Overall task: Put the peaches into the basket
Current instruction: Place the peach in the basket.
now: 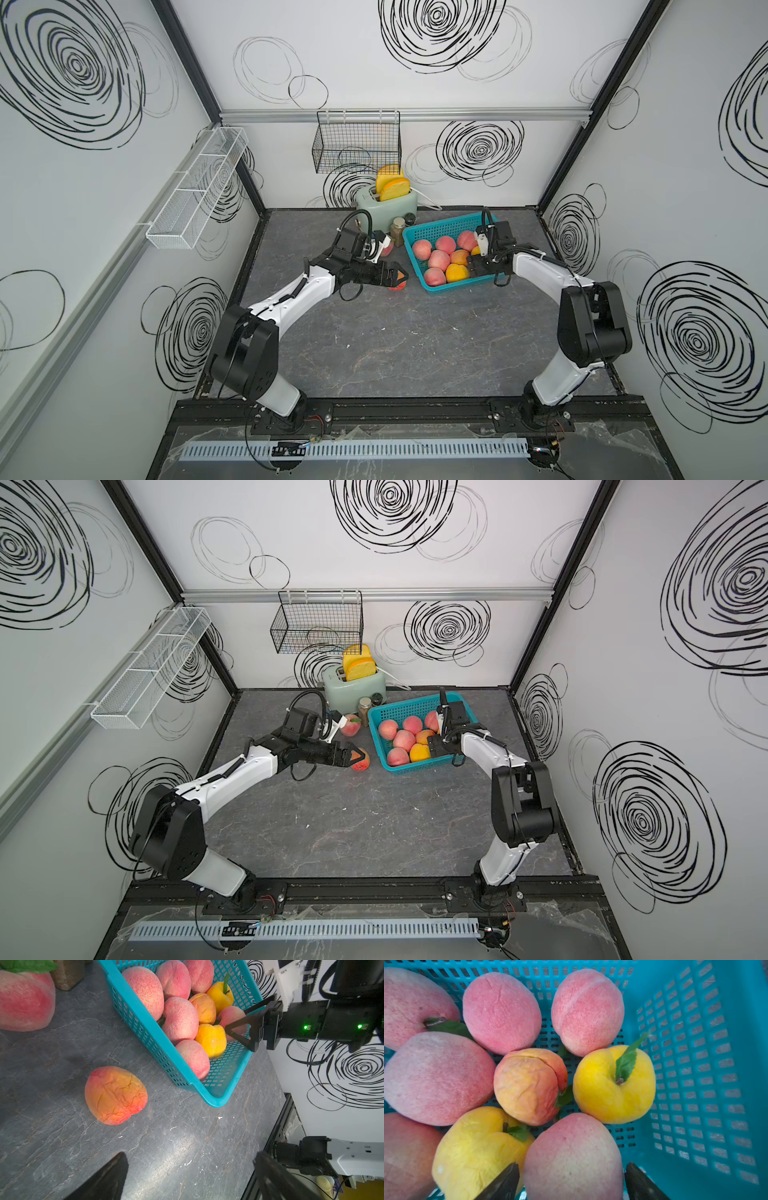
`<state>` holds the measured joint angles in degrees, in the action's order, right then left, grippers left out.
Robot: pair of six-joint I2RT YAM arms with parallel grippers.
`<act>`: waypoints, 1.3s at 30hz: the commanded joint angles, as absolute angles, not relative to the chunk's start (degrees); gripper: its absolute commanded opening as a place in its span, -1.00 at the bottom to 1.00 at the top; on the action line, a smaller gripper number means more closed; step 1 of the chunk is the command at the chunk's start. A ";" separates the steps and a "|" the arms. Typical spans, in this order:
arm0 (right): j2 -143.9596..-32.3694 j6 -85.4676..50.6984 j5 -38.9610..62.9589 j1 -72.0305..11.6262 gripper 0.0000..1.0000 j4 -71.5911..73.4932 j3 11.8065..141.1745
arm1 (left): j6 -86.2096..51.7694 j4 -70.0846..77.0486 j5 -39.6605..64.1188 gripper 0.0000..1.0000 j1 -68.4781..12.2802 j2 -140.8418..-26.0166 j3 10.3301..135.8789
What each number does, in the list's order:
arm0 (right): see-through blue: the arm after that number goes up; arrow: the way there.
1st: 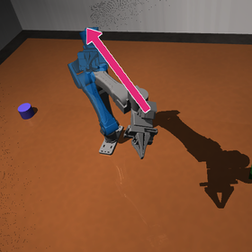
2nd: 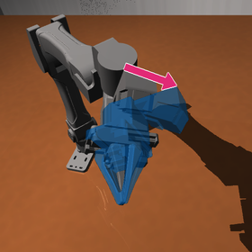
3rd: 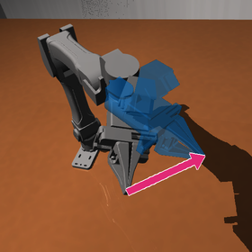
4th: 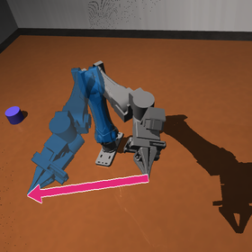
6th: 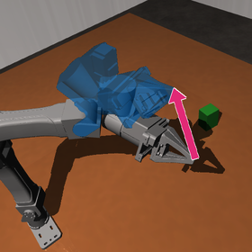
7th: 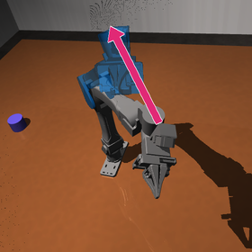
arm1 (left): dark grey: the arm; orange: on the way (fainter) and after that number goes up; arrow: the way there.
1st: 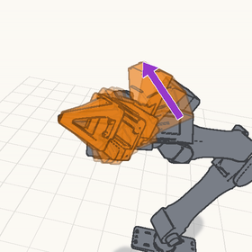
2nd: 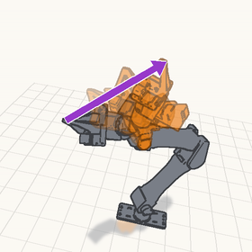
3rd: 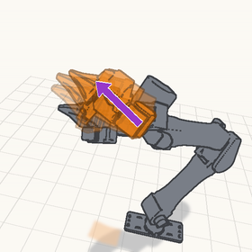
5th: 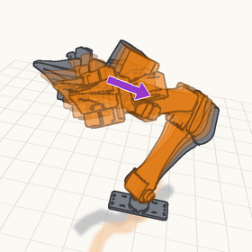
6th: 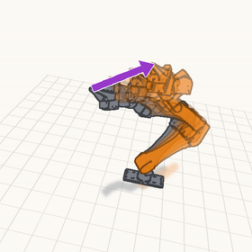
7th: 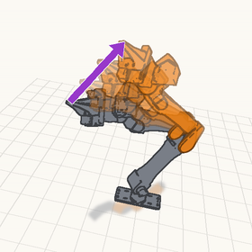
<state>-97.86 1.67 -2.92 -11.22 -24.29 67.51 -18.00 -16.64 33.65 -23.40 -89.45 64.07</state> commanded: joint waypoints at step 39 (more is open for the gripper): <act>-81.35 4.31 13.55 -20.86 0.83 -16.45 65.75 | -23.22 -11.74 22.86 0.97 -23.02 -93.00 63.31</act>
<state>-83.31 2.85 8.95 -19.88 -19.29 66.65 -21.69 -14.28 24.60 -23.20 -91.07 62.35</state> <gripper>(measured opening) 0.911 0.984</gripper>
